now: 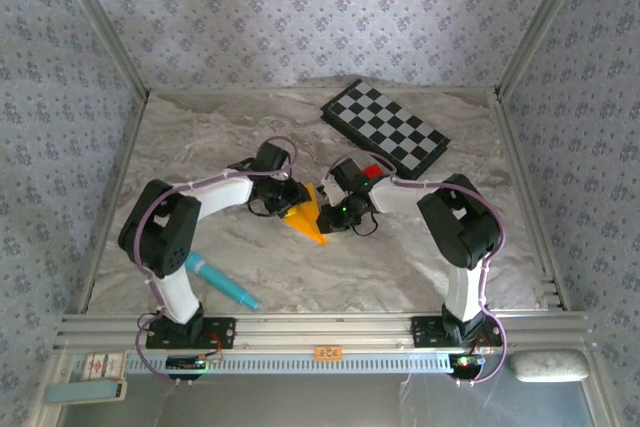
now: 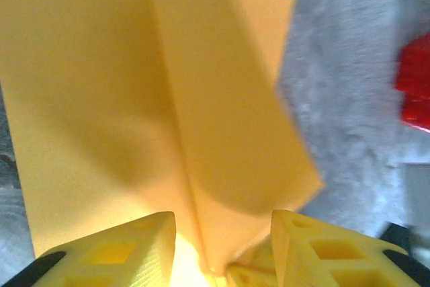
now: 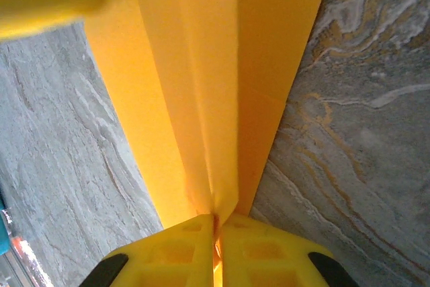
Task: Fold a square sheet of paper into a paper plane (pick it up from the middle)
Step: Fourth fold the wing at the center of the table.
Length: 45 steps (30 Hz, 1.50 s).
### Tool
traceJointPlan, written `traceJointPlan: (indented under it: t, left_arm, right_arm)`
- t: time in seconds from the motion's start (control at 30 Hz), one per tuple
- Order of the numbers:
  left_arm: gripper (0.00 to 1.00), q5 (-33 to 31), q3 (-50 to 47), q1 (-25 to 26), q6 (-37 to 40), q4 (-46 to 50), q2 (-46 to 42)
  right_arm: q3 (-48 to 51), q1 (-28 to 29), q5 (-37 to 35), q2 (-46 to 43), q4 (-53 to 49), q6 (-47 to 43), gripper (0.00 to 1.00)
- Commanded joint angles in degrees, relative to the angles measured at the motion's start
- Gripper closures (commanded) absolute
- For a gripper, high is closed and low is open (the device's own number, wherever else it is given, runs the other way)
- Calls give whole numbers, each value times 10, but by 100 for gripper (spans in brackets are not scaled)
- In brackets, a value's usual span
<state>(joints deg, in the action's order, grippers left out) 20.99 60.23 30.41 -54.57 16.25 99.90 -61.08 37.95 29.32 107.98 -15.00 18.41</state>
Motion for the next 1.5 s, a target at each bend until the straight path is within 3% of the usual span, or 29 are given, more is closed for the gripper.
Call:
traceJointPlan:
  t: [0.0, 0.17, 0.4, 0.73, 1.47]
  left_arm:
    - [60, 10, -20, -13, 22, -41, -56]
    - [69, 60, -88, -12, 18, -140, -83]
    - [80, 116, -122, -4, 5, -243, -51]
    - [86, 124, -121, -2, 1, -272, 2]
    - [86, 102, -118, -9, 3, -276, 47]
  right_arm:
    - [-5, -2, -13, 23, -30, 4, 89]
    - [-9, -3, -13, 27, -36, 3, 89]
    - [-14, -3, -12, 30, -39, 3, 89]
    - [-16, -3, -10, 32, -45, 1, 89]
    - [-18, -4, -5, 38, -58, 0, 88]
